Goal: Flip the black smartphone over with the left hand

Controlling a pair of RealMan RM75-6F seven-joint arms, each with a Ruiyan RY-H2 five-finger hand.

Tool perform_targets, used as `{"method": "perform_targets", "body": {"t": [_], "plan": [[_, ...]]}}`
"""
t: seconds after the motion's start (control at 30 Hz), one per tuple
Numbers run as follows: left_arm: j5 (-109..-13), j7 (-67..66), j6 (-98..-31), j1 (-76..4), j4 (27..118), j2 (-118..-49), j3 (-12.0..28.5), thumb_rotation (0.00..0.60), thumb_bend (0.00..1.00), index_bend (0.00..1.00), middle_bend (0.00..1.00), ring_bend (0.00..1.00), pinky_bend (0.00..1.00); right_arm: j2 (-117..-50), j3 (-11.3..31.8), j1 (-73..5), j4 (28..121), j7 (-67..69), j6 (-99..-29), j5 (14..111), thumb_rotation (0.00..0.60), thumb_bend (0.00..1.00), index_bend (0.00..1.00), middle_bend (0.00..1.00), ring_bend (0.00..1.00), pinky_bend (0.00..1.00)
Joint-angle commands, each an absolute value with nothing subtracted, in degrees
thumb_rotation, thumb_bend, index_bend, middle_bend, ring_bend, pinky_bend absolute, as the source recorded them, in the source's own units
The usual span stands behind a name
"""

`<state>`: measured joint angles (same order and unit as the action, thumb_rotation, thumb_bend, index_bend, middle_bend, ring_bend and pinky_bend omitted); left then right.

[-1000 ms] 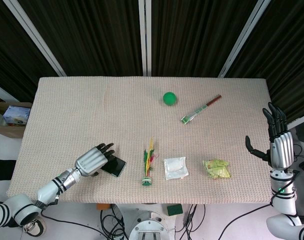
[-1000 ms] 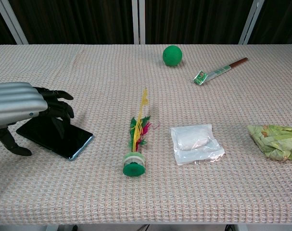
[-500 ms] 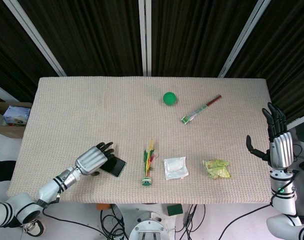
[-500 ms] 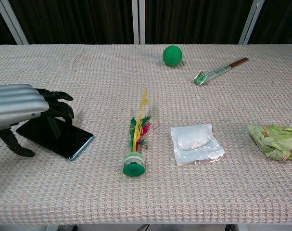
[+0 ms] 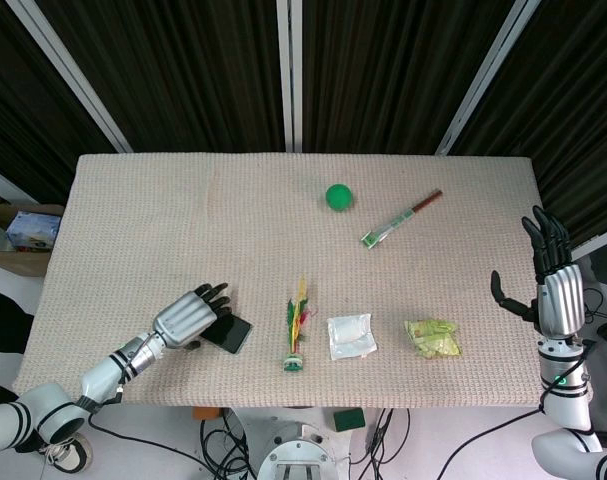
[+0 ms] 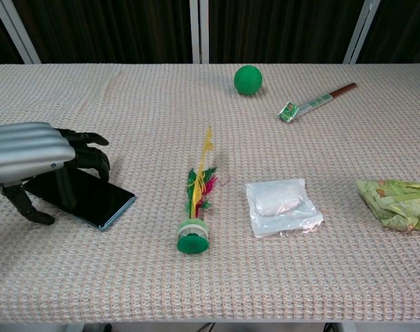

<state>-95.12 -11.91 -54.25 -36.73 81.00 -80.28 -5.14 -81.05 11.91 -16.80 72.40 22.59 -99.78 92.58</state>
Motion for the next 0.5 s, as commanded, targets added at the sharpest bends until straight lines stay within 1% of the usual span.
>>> {"method": "perform_targets", "body": {"t": [0.03,0.1,0.23,0.37,0.5], "plan": [[-95.59,-10.65,-55.24,-36.76,80.38,-80.94,-5.02,0.6,0.25,0.32,0.25,0.06,0.21,-80.98,11.86,-16.75,72.38,22.63,-99.74,92.56,0.493,0.48,0.0,0.0,0.0,0.0],[-96.17,-9.4,-56.27,-36.72,79.77,-81.45,-4.98,0.6,0.35,0.36,0.29,0.09,0.21,-80.95,11.8,-16.68,72.34,22.68,-99.69,92.53,0.494,0.48,0.0,0.0,0.0,0.0],[-96.75,-7.86,-57.02,-36.94,79.05,-81.83,-5.01,0.6,0.45,0.4,0.33,0.1,0.22,-80.96,11.72,-16.62,72.14,22.8,-99.52,92.42,0.492,0.48,0.0,0.0,0.0,0.0],[-97.19,-6.7,-58.06,-36.97,78.52,-82.15,-4.94,0.6,0.48,0.43,0.37,0.12,0.24,-81.03,11.76,-16.58,71.98,22.97,-99.54,92.34,0.493,0.48,0.0,0.0,0.0,0.0],[-96.69,-4.82,-58.76,-36.87,78.66,-82.21,-4.6,0.6,0.49,0.43,0.38,0.13,0.24,-81.04,11.77,-16.54,71.89,23.0,-99.56,92.33,0.492,0.48,0.0,0.0,0.0,0.0]]}}
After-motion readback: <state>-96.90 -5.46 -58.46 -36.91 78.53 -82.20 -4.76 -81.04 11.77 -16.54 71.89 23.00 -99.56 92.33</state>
